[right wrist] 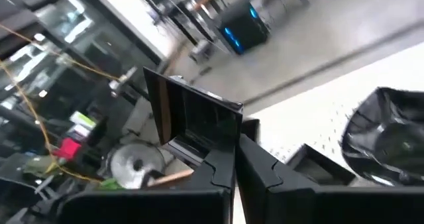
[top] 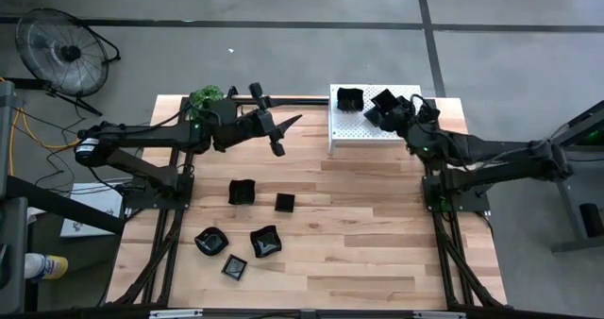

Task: Pick & Place Mini shaped plates
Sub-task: Stack the square plate on top of the square plate on the shelf

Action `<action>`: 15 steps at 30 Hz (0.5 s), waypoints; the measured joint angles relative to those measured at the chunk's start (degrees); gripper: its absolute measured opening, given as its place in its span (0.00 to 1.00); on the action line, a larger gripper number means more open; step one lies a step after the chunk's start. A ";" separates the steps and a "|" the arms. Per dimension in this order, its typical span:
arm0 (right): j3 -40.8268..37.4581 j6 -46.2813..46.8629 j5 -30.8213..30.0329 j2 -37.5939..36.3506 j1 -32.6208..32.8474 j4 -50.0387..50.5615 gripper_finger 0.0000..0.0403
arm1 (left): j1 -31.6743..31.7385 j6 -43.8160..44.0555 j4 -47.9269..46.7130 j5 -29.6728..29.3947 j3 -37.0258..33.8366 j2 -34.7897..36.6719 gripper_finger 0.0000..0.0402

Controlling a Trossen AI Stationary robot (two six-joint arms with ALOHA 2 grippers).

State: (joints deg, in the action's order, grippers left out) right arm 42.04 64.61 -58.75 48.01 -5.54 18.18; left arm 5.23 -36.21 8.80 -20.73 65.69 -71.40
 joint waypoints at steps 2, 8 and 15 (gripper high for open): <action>0.00 2.50 4.87 0.00 -2.53 2.25 0.00 | 0.00 0.00 -0.59 0.02 0.00 0.34 0.44; 0.00 12.46 14.84 0.00 -8.27 8.58 0.00 | 0.00 -0.15 -3.43 0.04 0.02 1.33 0.44; 0.00 16.22 20.40 0.51 -10.78 9.48 0.00 | 0.00 -0.15 -4.20 0.07 0.04 1.95 0.44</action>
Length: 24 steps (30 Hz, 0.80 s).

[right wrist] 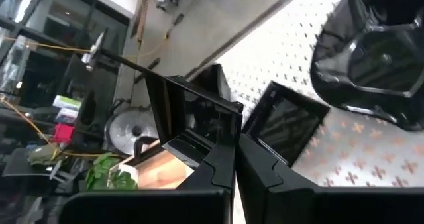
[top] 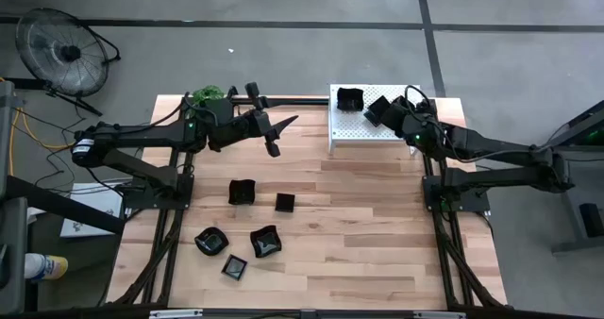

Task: Pick & Place Mini shaped plates
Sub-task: Stack the square plate on top of the square plate on the shelf

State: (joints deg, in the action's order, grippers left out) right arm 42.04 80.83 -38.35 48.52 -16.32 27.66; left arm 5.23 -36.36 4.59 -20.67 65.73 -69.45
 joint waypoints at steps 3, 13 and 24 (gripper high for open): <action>0.00 2.94 1.63 0.72 -0.48 0.88 0.00 | 0.00 -0.37 -0.92 0.01 -0.02 -0.02 0.44; -0.04 10.99 6.76 4.35 -3.21 3.01 0.00 | 0.00 -1.38 -2.07 0.20 -0.02 -0.02 0.44; -0.04 9.28 9.99 5.18 -8.13 2.98 0.00 | 0.00 -1.34 -6.01 0.68 -0.02 -0.04 0.44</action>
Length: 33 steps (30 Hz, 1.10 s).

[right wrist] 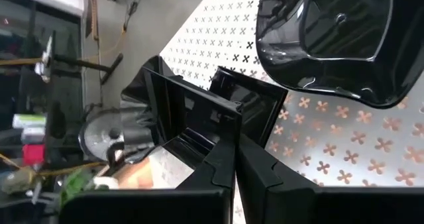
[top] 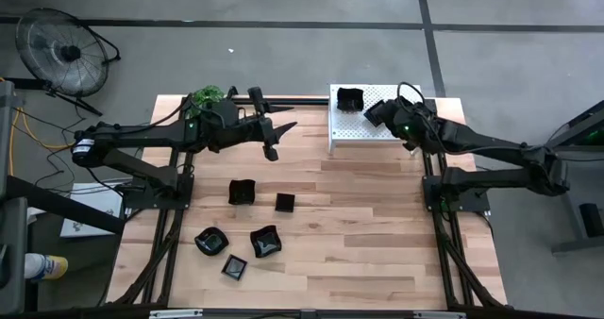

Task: Pick & Place Mini shaped plates
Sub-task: Stack the square plate on top of the square plate on the shelf

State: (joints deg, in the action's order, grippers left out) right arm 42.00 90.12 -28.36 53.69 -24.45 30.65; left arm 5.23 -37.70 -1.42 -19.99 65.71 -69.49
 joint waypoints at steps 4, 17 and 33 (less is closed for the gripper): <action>-0.04 -0.41 0.87 0.40 -0.77 0.01 0.00 | 0.00 0.01 -0.06 0.00 0.00 0.00 0.44; -0.04 -0.27 5.29 2.16 -3.37 -0.01 0.00 | 0.00 0.03 -0.17 0.04 0.00 -0.02 0.44; -0.04 -0.39 4.74 2.25 -4.03 -0.03 0.00 | 0.00 0.49 -0.22 0.11 0.00 -0.02 0.44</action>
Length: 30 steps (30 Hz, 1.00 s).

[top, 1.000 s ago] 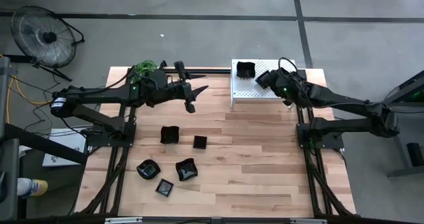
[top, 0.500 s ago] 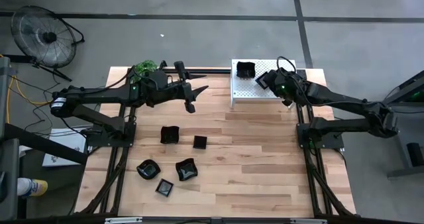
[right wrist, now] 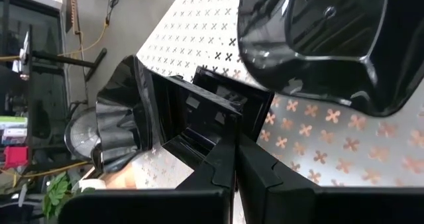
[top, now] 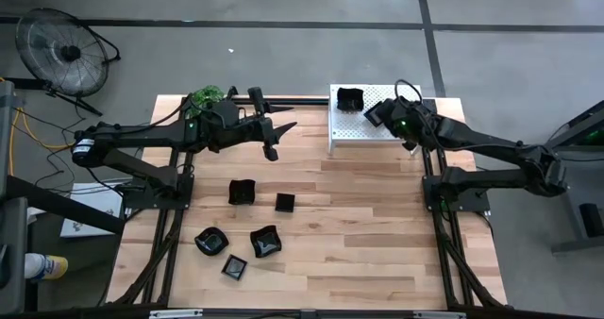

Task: Pick & Place Mini shaped plates
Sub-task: Stack the square plate on top of the square plate on the shelf

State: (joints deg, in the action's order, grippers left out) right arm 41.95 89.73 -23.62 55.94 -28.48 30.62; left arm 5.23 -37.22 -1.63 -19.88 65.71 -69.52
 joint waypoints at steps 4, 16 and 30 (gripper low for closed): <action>0.00 -0.03 0.03 0.00 -0.86 -0.01 0.00 | 0.00 0.00 0.01 -0.02 0.00 0.00 0.44; 0.00 -1.48 1.48 1.43 -1.19 -1.38 0.00 | 0.00 0.01 -0.33 -0.03 0.00 -0.02 0.44; 0.07 -2.77 1.61 2.51 -1.19 -2.08 0.00 | 0.00 0.03 -1.59 -0.05 0.00 -0.02 0.44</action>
State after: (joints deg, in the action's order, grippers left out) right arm 42.02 86.96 -22.02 58.46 -29.67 28.53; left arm 5.23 -37.19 -3.22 -19.92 65.71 -69.54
